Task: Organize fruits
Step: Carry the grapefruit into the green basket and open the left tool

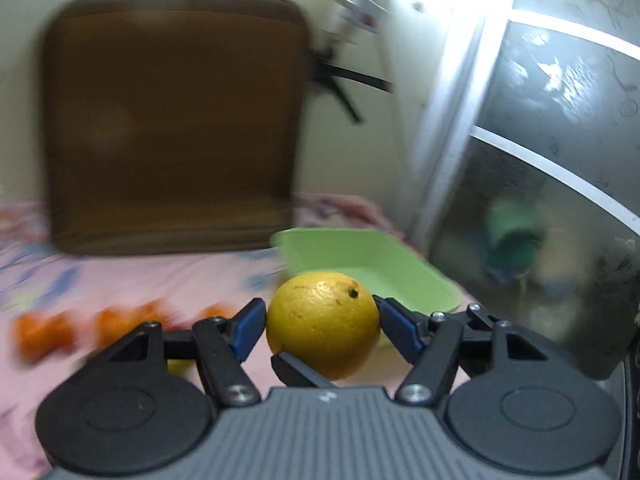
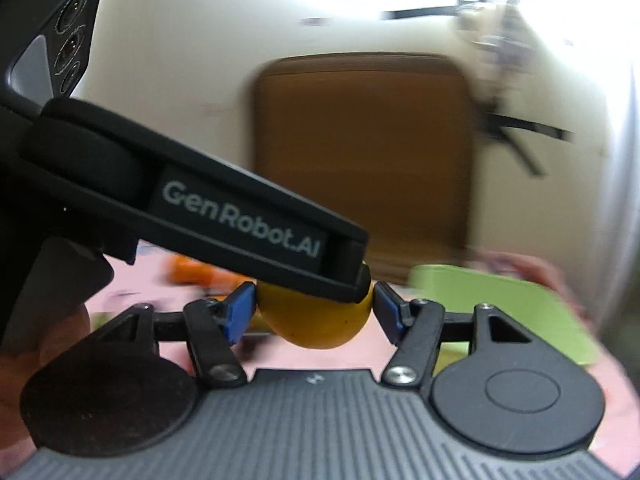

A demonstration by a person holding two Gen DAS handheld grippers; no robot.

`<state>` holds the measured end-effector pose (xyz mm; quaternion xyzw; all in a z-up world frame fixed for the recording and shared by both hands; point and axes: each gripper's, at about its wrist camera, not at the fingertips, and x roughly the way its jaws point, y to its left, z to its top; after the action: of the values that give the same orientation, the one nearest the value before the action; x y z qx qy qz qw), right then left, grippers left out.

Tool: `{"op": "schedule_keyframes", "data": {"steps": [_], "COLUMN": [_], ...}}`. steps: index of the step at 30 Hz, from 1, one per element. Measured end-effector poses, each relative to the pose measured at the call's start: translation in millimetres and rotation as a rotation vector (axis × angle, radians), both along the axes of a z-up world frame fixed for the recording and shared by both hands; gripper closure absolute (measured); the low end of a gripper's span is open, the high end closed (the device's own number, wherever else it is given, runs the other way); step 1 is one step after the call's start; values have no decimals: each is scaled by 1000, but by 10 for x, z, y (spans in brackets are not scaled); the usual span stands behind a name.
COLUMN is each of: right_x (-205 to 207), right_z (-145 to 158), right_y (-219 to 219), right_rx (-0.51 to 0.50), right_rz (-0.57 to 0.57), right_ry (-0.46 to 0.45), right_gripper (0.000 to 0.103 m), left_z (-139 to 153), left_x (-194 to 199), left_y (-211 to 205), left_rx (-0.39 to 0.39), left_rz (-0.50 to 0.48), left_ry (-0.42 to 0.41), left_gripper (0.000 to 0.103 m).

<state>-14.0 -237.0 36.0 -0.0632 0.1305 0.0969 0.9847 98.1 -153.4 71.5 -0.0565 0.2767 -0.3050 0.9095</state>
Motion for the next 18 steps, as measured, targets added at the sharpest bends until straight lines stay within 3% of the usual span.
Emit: {"op": "schedule_keyframes", "data": {"steps": [5, 9, 13, 18], "right_x": [261, 435, 480, 509], "right_z": [-74, -204, -269, -267], "right_y": [-609, -852, -980, -1021], "right_rx": [-21, -4, 48, 89], "right_rz": [-128, -170, -178, -169], "right_ry": [25, 78, 108, 94], "right_gripper": [37, 37, 36, 36], "left_z": [-128, -276, -354, -234], "left_x": [405, 603, 624, 510], "left_y": [-698, -940, -924, -748], "left_rx": [6, 24, 26, -20], "left_rz": [-49, -33, -6, 44], "left_ry": [58, 115, 117, 114], "left_gripper": [38, 38, 30, 29]}}
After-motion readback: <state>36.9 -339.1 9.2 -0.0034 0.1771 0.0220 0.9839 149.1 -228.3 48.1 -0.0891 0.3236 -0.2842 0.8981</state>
